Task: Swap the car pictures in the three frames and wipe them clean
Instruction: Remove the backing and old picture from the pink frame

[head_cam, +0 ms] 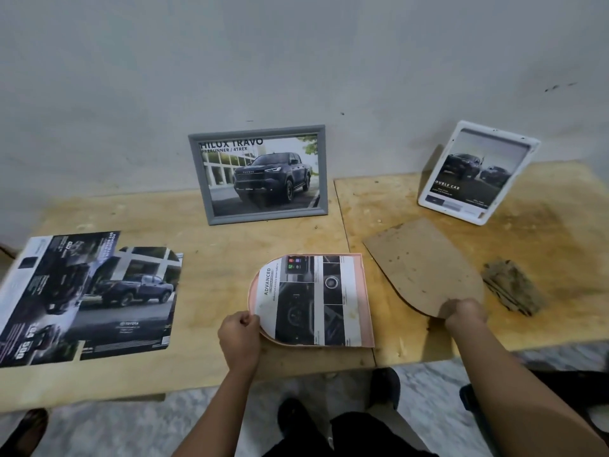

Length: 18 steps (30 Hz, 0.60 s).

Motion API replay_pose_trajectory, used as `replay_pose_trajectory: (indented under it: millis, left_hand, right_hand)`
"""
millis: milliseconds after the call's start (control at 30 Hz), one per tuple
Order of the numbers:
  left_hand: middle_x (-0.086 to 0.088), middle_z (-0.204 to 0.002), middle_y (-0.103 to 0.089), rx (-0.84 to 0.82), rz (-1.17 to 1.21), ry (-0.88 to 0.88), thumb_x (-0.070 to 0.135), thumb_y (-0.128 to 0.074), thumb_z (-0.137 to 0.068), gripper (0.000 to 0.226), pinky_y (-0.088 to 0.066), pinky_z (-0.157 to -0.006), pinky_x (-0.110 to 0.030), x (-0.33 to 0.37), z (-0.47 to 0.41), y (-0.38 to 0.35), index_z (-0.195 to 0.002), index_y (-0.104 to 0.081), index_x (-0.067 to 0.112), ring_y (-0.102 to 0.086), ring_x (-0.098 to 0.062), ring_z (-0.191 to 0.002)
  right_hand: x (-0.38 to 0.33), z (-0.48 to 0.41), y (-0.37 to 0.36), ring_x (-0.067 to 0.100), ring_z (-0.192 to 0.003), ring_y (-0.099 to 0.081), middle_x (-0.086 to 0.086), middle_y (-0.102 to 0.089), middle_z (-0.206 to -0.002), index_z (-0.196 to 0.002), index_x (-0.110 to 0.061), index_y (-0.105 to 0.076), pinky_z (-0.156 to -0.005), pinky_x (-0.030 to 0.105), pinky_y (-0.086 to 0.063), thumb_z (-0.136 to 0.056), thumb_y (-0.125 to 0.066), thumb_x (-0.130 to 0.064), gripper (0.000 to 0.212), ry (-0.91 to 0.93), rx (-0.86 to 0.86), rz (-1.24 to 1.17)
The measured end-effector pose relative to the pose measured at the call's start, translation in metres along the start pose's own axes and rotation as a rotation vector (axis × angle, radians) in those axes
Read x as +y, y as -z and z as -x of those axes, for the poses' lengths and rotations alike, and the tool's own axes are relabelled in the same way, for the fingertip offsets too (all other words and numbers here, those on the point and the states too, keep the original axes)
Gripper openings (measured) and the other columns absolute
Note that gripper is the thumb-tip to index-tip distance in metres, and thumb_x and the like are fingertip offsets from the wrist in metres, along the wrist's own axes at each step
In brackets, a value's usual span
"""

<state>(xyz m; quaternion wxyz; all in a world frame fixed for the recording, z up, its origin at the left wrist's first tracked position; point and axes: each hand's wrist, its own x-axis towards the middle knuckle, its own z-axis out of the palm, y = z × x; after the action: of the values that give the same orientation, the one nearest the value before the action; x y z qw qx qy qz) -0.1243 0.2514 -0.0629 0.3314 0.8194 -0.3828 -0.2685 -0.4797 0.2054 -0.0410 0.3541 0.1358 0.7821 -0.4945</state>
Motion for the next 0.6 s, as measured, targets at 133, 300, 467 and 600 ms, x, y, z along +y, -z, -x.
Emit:
replay_pose_trajectory:
  millis: [133,300,467,600]
  left_hand:
    - [-0.015,-0.073,-0.063,-0.024,0.034,-0.031,0.006,-0.06,-0.083,0.016,-0.031,-0.058,-0.025,-0.006,0.003,-0.005,-0.073,-0.069,-0.002,-0.051,-0.023,-0.068]
    - [-0.01,-0.077,-0.058,-0.02,-0.011,-0.068,0.012,-0.061,-0.087,0.015,-0.029,-0.057,-0.017,-0.012,0.001,-0.01,-0.076,-0.064,0.002,-0.049,-0.021,-0.073]
    - [-0.009,-0.081,-0.056,-0.031,-0.034,-0.113,0.011,-0.059,-0.088,0.011,-0.03,-0.058,-0.02,-0.015,0.003,-0.012,-0.081,-0.061,0.004,-0.048,-0.019,-0.075]
    - [-0.009,-0.081,-0.056,-0.044,-0.043,-0.129,0.011,-0.058,-0.088,0.012,-0.03,-0.057,-0.012,-0.016,0.002,-0.012,-0.081,-0.061,0.003,-0.046,-0.017,-0.074]
  right_hand:
    - [0.008,-0.002,-0.004,0.028,-0.102,-0.057,0.013,-0.057,-0.118,-0.117,0.009,-0.052,-0.078,0.033,-0.048,-0.08,-0.065,-0.007,0.043,0.168,0.042,0.357]
    - [0.02,0.01,-0.008,0.039,-0.131,-0.027,0.025,-0.026,-0.142,-0.134,0.01,-0.029,-0.098,0.044,-0.039,-0.081,-0.068,-0.012,0.07,0.41,0.031,0.709]
    - [0.039,0.032,-0.014,0.038,-0.126,-0.033,0.019,-0.032,-0.135,-0.119,0.003,-0.043,-0.102,0.044,-0.036,-0.075,-0.072,-0.012,0.054,0.684,-0.033,0.773]
    - [0.064,0.059,-0.03,0.025,-0.104,-0.053,0.006,-0.056,-0.109,-0.106,-0.01,-0.057,-0.088,0.036,-0.044,-0.083,-0.059,-0.008,0.023,1.035,-0.265,0.83]
